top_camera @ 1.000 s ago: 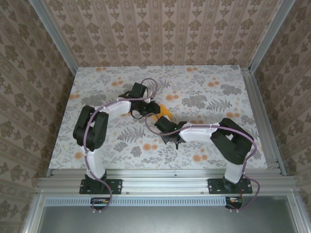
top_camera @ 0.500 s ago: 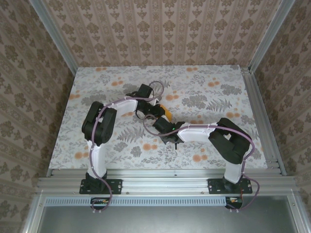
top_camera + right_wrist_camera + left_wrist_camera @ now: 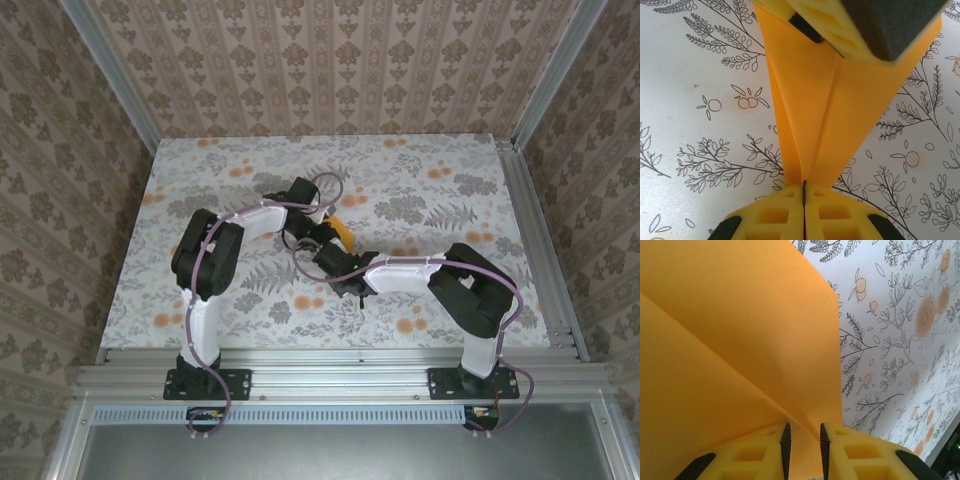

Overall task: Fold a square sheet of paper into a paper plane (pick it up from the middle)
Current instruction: Fourth fold the wing at the center of the table.

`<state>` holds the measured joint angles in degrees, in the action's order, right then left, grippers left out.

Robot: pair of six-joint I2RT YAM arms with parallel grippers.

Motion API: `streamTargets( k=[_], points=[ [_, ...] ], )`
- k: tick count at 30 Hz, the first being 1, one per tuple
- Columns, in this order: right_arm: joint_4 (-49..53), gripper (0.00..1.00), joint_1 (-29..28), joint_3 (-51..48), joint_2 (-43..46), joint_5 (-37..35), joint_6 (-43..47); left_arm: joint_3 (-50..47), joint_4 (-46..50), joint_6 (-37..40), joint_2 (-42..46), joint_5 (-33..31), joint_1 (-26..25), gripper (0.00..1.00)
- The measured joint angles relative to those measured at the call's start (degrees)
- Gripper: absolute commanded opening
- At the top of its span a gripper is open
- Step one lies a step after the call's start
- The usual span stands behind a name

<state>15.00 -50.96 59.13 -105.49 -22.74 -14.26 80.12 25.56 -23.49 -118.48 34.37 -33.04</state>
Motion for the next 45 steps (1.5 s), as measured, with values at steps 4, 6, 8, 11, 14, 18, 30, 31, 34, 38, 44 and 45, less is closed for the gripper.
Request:
streamTargets(
  k=[4,6,8,11,14,18,30,31,34,38,44,45],
  points=[
    [0.2,0.12,0.0,0.0,0.0,-0.2,0.7,1.6,2.0,2.1,-0.9,-0.3,-0.1,0.25],
    [0.3,0.14,0.0,0.0,0.0,-0.2,0.9,2.2,2.9,3.3,-1.2,-0.6,-0.2,0.25],
    [0.3,0.15,0.0,0.0,0.0,-0.2,1.1,2.8,3.8,4.3,-1.5,-1.0,-0.3,0.25],
    [0.2,0.17,0.0,-0.1,0.0,-0.2,1.8,3.5,5.0,5.6,-1.8,-1.6,-0.3,0.25],
    [-0.2,0.21,0.0,-0.4,0.0,-0.3,2.6,3.8,5.8,6.5,-1.8,-2.2,-0.4,0.25],
    [-1.3,0.27,0.1,-1.6,0.8,-0.2,3.0,4.6,6.7,7.4,-2.1,-2.6,-0.7,0.25],
    [-7.0,0.32,3.3,-8.5,9.0,15.2,2.1,5.3,7.5,9.2,-4.0,-3.0,-0.6,0.24],
    [-7.6,0.32,3.7,-8.6,9.2,16.3,2.1,5.3,7.5,9.2,-4.0,-3.1,-0.6,0.24],
    [-9.2,0.32,5.3,-9.4,9.6,19.3,1.6,5.3,7.5,9.2,-4.0,-3.0,-0.6,0.24],
    [-11.8,0.32,8.7,-12.1,11.5,23.9,-1.0,5.3,7.5,9.3,-4.0,-2.9,-0.6,0.24],
    [-16.9,0.29,14.9,-13.4,13.2,32.1,-7.7,5.2,7.5,9.7,-4.0,-2.6,-0.3,0.24],
    [-17.7,0.27,15.8,-13.4,13.2,33.2,-9.0,5.2,7.4,9.7,-4.0,-2.5,-0.3,0.24]
  ],
)
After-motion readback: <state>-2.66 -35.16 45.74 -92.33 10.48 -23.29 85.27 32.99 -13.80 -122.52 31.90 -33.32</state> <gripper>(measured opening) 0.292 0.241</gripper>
